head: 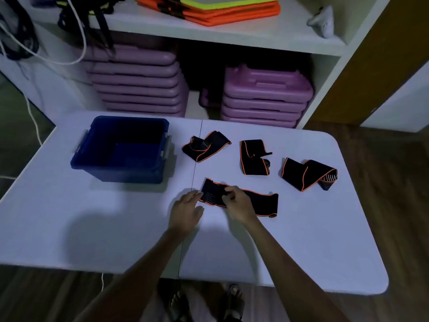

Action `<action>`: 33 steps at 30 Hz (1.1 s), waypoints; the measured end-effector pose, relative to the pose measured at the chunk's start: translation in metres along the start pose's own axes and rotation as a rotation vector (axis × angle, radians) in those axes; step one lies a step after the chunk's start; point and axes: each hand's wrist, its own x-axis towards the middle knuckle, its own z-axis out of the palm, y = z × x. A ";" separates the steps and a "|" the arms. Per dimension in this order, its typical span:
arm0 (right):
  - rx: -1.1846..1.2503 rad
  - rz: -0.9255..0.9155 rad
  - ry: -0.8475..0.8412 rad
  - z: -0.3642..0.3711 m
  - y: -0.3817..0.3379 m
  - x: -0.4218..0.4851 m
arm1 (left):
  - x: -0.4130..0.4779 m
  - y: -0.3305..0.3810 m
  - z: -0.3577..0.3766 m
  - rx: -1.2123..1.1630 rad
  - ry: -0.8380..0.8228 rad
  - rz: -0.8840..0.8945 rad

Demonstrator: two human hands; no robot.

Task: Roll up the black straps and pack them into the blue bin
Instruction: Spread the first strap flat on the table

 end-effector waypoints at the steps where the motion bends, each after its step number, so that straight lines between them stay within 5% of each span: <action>1: -0.009 0.004 0.021 0.002 -0.002 0.007 | 0.005 -0.001 0.002 0.034 -0.020 0.031; 11: 0.052 0.075 -0.053 0.009 0.001 0.023 | 0.033 -0.011 0.008 0.099 0.026 0.277; 15: -0.491 -0.080 0.050 -0.003 0.020 0.026 | 0.030 -0.005 0.006 -0.309 0.148 -0.137; 19: -0.948 -0.153 -0.032 -0.023 0.041 0.018 | 0.033 -0.002 0.001 -0.512 0.170 -0.402; 24: -1.129 -0.028 -0.135 -0.044 0.070 0.002 | 0.050 0.000 -0.003 -0.692 0.205 -0.793; 27: -1.164 -0.028 -0.167 -0.045 0.078 -0.009 | 0.041 -0.004 0.001 -0.332 0.232 -0.714; 29: -1.191 -0.060 -0.151 -0.043 0.081 -0.018 | 0.030 -0.007 0.011 -0.137 0.249 -0.452; 33: -1.141 -0.097 -0.088 -0.042 0.088 -0.034 | 0.012 -0.013 0.031 0.268 -0.051 -0.089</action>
